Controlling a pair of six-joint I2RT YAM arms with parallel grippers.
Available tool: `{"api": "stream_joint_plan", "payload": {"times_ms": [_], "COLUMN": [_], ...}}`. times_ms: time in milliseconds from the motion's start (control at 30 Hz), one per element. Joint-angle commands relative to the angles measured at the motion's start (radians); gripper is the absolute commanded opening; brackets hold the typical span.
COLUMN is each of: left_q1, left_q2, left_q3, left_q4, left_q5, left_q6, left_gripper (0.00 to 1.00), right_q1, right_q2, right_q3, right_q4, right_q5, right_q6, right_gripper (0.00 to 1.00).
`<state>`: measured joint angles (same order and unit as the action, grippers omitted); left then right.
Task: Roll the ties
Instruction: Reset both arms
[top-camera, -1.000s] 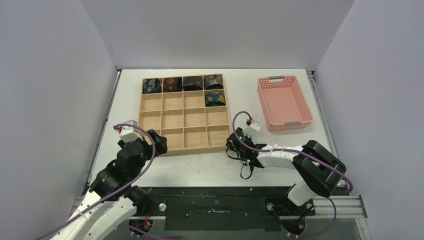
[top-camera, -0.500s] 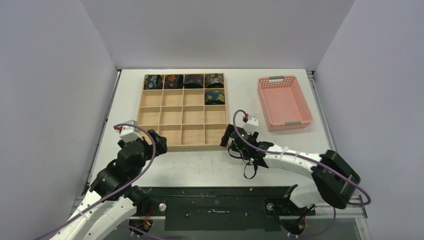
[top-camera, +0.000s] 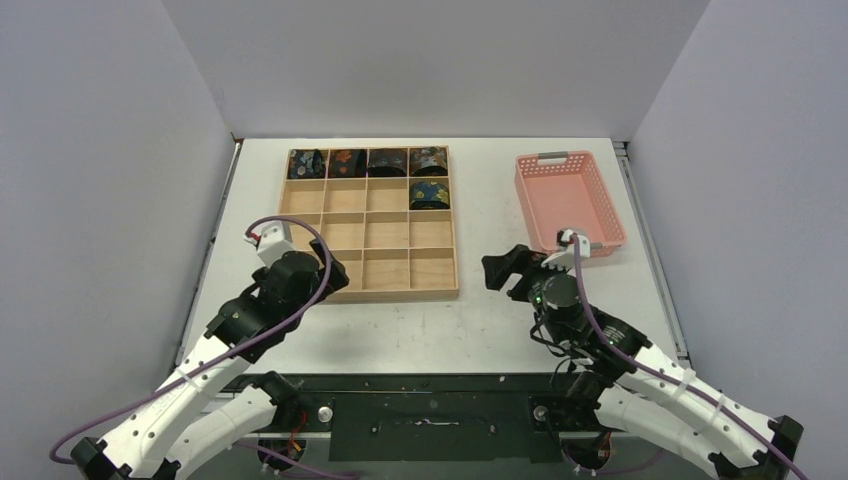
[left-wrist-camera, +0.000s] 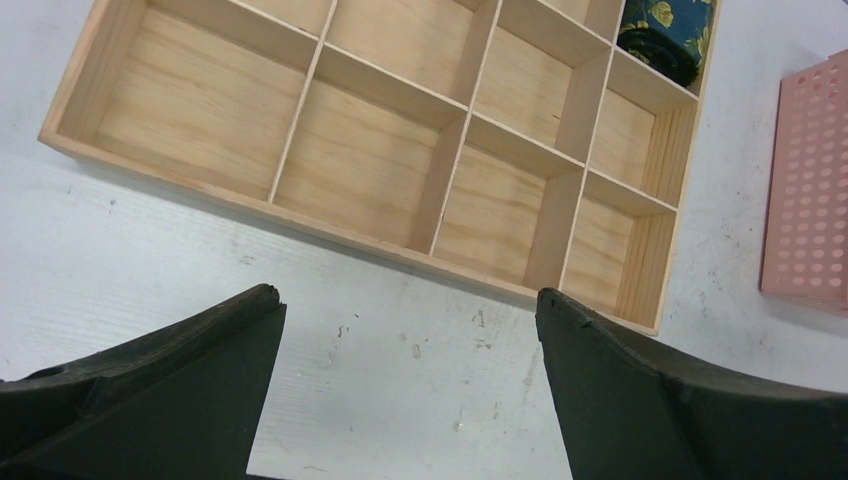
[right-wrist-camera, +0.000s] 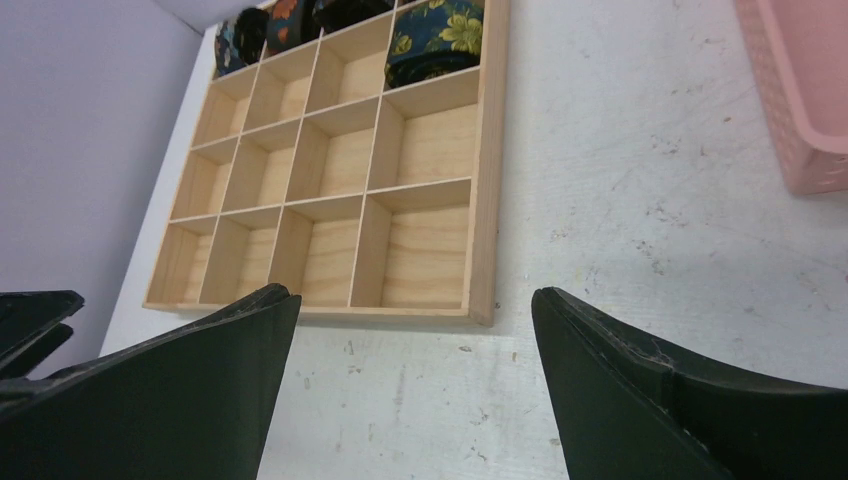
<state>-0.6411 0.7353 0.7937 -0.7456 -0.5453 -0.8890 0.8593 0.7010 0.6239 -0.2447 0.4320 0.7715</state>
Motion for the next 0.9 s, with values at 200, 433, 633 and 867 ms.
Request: {"api": "stream_joint_plan", "payload": {"times_ms": [200, 433, 633, 867], "left_q1": [-0.008, -0.006, -0.006, -0.008], "left_q2": [-0.084, 0.034, 0.05, -0.021], "left_q3": [-0.035, 0.056, 0.015, 0.0], "left_q4": [0.154, 0.086, 0.112, 0.284], "left_q5": [0.171, 0.0, -0.101, -0.095], "left_q6": [0.102, 0.132, 0.104, 0.302], "left_gripper": [0.96, 0.96, 0.97, 0.97], "right_q1": [0.006, 0.006, 0.007, 0.006], "right_q2": [-0.225, -0.235, -0.101, -0.01], "right_q3": [-0.103, -0.12, 0.031, 0.043], "right_q4": [0.054, 0.08, -0.036, 0.066], "right_q5": [0.128, 0.261, 0.385, 0.448], "right_q6": [-0.07, 0.042, 0.024, -0.139], "right_gripper": [0.9, 0.9, 0.9, 0.9]}}
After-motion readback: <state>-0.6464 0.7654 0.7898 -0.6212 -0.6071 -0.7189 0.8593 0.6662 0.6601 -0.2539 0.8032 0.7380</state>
